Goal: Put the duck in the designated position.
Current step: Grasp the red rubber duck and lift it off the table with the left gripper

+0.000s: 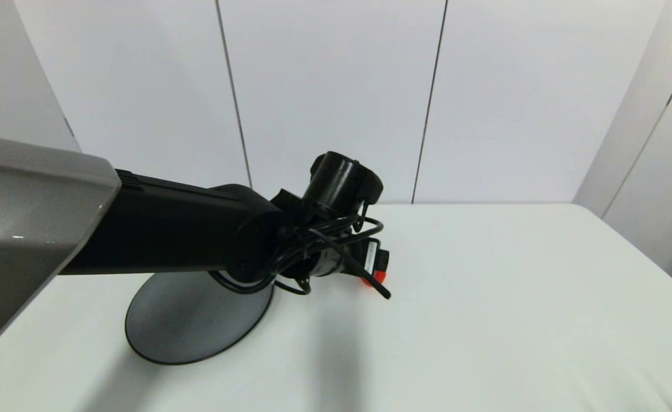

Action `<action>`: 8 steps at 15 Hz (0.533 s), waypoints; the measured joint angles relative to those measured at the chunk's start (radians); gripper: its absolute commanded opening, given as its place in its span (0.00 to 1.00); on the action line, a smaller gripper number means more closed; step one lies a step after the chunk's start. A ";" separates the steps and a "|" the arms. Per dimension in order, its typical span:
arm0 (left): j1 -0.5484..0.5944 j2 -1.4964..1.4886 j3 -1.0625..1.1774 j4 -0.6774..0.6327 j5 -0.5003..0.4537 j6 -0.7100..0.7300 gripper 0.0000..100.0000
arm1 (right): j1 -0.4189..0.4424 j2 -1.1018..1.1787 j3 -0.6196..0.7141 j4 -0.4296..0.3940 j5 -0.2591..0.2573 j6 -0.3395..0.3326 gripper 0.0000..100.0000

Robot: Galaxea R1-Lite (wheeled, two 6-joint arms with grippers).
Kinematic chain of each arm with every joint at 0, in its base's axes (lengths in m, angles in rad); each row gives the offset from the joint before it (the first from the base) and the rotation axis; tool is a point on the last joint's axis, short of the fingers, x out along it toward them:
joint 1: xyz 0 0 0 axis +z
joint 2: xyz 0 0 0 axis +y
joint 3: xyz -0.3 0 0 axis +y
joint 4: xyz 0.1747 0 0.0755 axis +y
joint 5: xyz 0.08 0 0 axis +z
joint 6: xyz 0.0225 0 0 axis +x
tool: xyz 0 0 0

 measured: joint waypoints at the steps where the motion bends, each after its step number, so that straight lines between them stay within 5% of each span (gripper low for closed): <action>1: 0.000 0.007 0.007 0.001 0.027 -0.022 1.00 | 0.000 0.000 0.000 0.000 0.000 0.000 1.00; 8: -0.070 0.057 0.012 -0.069 0.231 -0.153 1.00 | 0.000 0.000 0.000 0.000 0.000 0.000 1.00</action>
